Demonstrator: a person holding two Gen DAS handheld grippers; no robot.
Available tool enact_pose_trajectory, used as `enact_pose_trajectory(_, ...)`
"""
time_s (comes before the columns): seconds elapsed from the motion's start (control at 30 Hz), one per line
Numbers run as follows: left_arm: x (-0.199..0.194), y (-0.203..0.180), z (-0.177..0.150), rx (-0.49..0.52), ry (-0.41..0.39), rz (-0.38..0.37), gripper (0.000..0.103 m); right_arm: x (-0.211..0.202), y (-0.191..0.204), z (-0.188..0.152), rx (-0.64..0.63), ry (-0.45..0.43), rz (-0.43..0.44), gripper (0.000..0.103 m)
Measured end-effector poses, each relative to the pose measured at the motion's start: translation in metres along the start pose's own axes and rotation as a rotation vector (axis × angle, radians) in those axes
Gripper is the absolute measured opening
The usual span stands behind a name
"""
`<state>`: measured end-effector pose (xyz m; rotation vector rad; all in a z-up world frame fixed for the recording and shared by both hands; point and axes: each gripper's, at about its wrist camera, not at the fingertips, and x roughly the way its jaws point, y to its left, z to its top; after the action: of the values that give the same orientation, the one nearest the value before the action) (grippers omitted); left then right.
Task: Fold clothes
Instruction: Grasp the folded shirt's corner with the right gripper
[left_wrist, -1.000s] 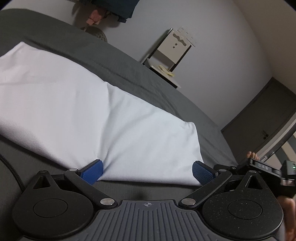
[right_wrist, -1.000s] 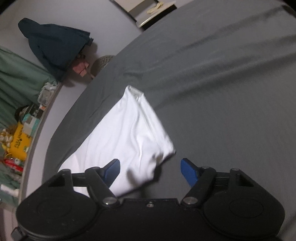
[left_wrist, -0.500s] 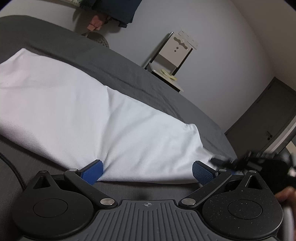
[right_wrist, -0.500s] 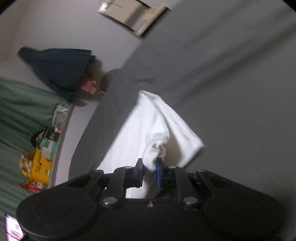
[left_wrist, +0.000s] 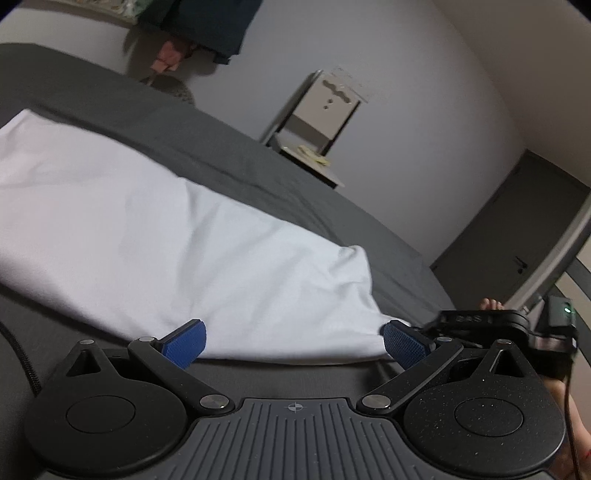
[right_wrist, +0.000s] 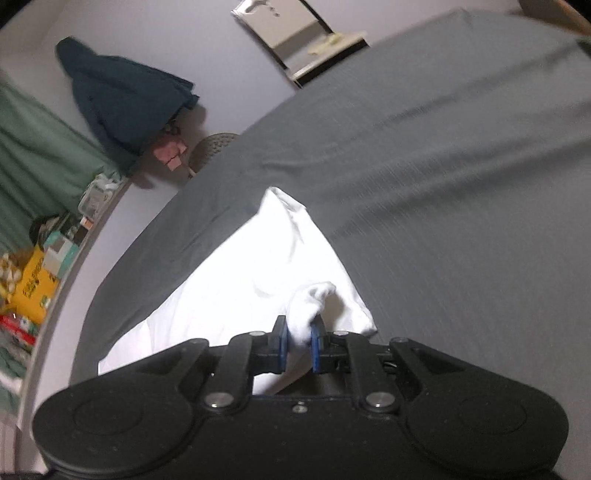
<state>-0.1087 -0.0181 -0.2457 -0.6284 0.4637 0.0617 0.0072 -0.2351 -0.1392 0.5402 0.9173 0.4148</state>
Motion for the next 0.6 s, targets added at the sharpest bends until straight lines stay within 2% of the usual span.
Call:
enact_pose_trajectory(0.03,-0.001,-0.001,0.0,0.007,-0.002,-0.003,0.103,0.0,0.001,-0.001,0.009,0.005,-0.006,0.014)
enact_pose_trajectory(0.13,-0.004,-0.005,0.0,0.029,-0.008,-0.013,0.103,-0.001,0.003,-0.002,0.034,0.011,-0.037,0.032)
enact_pose_trajectory(0.2,-0.004,-0.004,0.002,0.021,-0.007,-0.007,0.103,-0.007,-0.001,-0.004,0.073,0.007,-0.017,0.035)
enact_pose_trajectory(0.27,-0.004,-0.002,0.003,0.009,-0.009,0.001,0.103,-0.013,-0.008,-0.004,0.116,-0.005,-0.015,0.05)
enact_pose_trajectory(0.33,-0.004,-0.002,0.005,0.004,-0.014,0.011,0.103,-0.012,-0.017,-0.006,0.157,-0.001,-0.014,0.055)
enact_pose_trajectory(0.43,-0.005,0.0,0.006,0.001,-0.015,0.026,0.103,-0.004,-0.022,-0.008,0.205,0.008,0.0,0.055)
enact_pose_trajectory(0.6,-0.004,0.001,0.004,-0.005,-0.011,0.032,0.103,0.007,-0.014,-0.009,0.162,-0.028,-0.022,0.055)
